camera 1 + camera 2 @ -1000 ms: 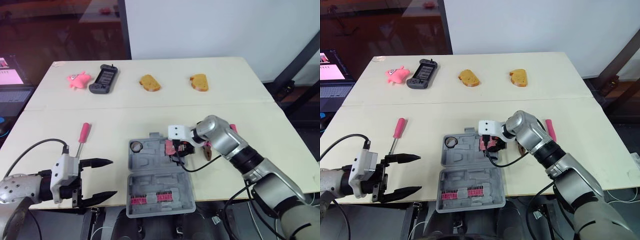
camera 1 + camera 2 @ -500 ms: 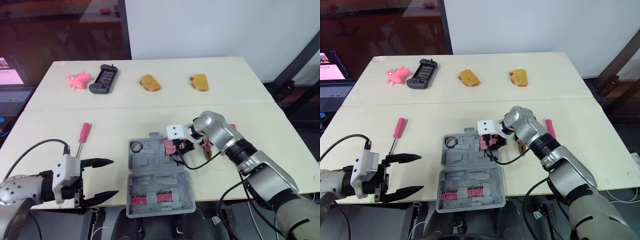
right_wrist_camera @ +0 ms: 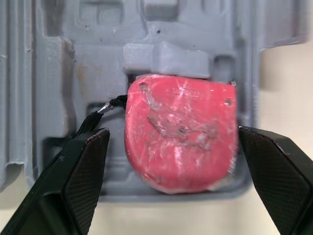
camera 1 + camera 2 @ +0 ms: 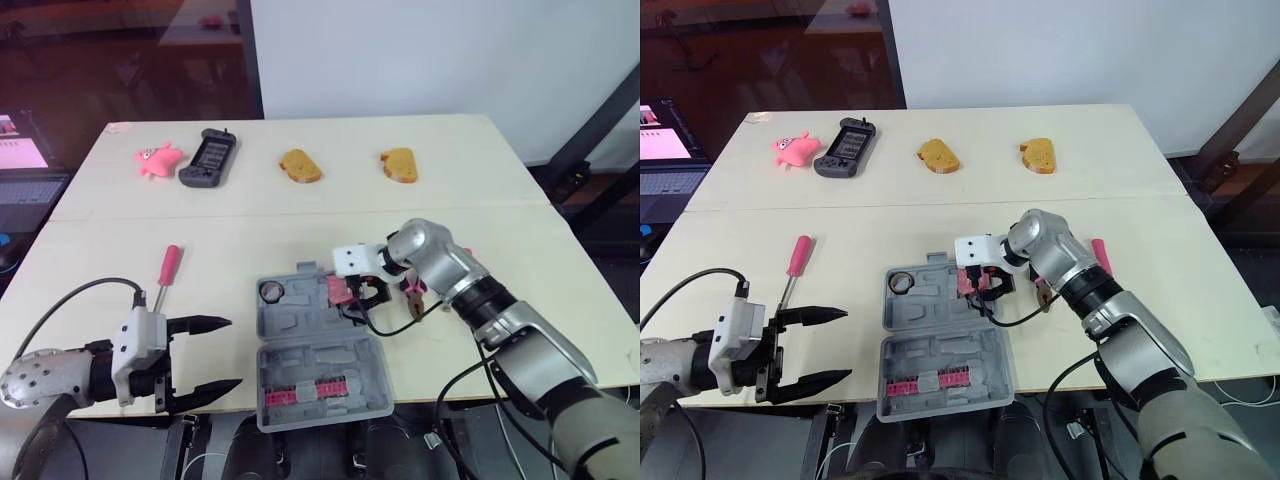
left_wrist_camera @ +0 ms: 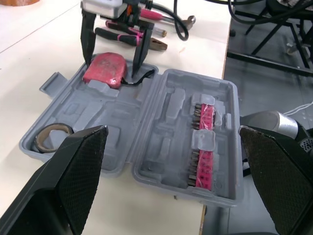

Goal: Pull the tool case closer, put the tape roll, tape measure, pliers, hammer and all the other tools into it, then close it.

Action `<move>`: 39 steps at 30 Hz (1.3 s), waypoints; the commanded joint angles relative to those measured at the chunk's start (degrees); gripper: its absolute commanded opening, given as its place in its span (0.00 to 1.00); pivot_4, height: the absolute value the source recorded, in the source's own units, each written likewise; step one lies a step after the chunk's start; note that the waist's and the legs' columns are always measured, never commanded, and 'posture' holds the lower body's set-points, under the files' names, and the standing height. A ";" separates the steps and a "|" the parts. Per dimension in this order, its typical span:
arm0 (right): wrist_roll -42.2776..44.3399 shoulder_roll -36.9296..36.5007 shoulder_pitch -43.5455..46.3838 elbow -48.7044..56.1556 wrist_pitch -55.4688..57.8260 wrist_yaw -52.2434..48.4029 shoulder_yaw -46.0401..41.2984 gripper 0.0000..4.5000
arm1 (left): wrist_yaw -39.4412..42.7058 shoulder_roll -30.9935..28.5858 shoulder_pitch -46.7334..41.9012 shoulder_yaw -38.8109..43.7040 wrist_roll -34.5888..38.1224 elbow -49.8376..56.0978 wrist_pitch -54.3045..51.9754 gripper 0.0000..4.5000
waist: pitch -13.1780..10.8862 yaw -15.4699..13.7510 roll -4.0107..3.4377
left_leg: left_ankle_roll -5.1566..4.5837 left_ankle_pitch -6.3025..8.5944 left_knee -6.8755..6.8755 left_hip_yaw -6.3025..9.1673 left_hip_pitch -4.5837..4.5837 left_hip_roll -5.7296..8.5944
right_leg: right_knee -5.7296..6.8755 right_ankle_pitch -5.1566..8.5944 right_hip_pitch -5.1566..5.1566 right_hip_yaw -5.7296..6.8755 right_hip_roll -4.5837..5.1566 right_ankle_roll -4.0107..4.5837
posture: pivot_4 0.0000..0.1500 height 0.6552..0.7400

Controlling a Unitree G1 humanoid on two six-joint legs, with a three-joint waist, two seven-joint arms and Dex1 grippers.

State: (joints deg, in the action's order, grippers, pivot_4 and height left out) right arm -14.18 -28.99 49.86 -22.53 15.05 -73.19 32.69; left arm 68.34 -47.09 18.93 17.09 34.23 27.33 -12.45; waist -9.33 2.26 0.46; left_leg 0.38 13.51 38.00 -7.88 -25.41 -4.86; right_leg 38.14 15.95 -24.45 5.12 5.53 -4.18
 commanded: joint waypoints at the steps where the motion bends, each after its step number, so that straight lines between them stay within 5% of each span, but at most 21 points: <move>1: 2.17 -2.15 -0.42 6.15 2.97 -1.74 -3.45 0.99 | 0.07 -0.48 -0.16 0.31 0.27 1.56 0.12 1.00 | 0.00 0.03 0.00 | 0.00 0.00 0.00 0.00 0.00 0.00 | 0.00 0.00 0.00 0.00 0.00 0.00 | 1.00 0.75; 7: 10.64 -5.34 -3.55 18.04 9.61 -4.79 -10.61 0.99 | -0.01 -0.30 -0.20 0.09 0.26 1.57 0.23 1.00 | 0.00 0.02 0.00 | -0.01 0.01 0.00 0.02 0.00 0.00 | 0.00 0.00 -0.01 0.00 0.00 0.00 | 1.00 0.75; 11: 15.24 -3.98 -8.79 22.64 7.61 1.64 -17.59 0.99 | -0.30 0.29 -0.33 0.05 0.62 1.25 0.38 1.00 | 0.01 -0.07 0.03 | -0.01 0.01 -0.01 0.03 0.00 0.00 | -0.01 0.00 0.00 0.00 0.00 0.00 | 1.00 0.75; 14: 18.34 -3.97 -10.44 23.24 10.26 1.34 -18.95 0.81 | -0.45 0.52 -0.47 0.06 0.69 1.06 0.38 1.00 | 0.01 -0.23 0.02 | -0.01 0.01 0.01 0.03 0.00 0.01 | -0.02 0.00 0.03 0.00 0.01 -0.01 | 1.00 0.75; 16: 19.43 -4.53 -10.61 23.34 12.70 0.81 -18.67 0.60 | -0.49 0.58 -0.45 0.06 0.68 1.07 0.36 1.00 | 0.01 -0.18 0.02 | -0.02 0.01 0.01 0.03 0.00 0.01 | -0.01 0.00 0.03 0.00 0.01 -0.01 | 1.00 0.75; 23: 20.31 -3.90 -11.65 20.41 11.69 3.05 -18.16 0.60 | -0.71 0.70 -0.30 0.05 0.75 1.24 0.28 1.00 | 0.01 -0.16 0.02 | -0.02 0.01 0.00 0.04 0.00 0.01 | -0.01 0.00 0.02 0.00 0.00 0.00 | 1.00 0.75; 26: 20.03 -3.44 -11.61 18.29 10.59 4.25 -17.92 0.41 | -0.84 0.73 -0.31 0.02 0.74 1.29 0.26 1.00 | 0.01 -0.19 0.02 | -0.02 0.01 0.01 0.03 0.01 0.01 | -0.01 0.00 0.02 0.00 0.00 0.00 | 1.00 0.75; 28: 19.70 -3.48 -11.64 17.45 9.24 4.47 -17.52 0.19 | -1.01 0.77 -0.30 -0.04 0.75 1.43 0.24 1.00 | 0.01 -0.18 0.02 | -0.02 0.01 0.01 0.03 0.00 0.01 | -0.01 0.00 0.02 0.00 0.00 0.00 | 1.00 0.75; 39: 16.81 -0.77 -13.17 6.35 2.10 7.91 -14.89 0.19 | -1.16 0.97 -0.44 -0.20 0.51 1.14 0.31 1.00 | 0.01 -0.06 0.02 | -0.02 0.00 0.01 0.01 0.01 0.01 | -0.01 0.00 0.03 0.01 -0.01 0.00 | 1.00 0.75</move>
State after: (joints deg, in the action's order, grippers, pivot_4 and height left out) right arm 2.92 -30.39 36.44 -15.19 18.90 -65.87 17.78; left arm 67.27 -46.12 18.49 16.58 34.34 27.48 -12.40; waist -9.33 2.20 0.48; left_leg 0.36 13.51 38.01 -7.87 -25.40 -4.85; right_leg 38.13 15.95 -24.42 5.13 5.52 -4.18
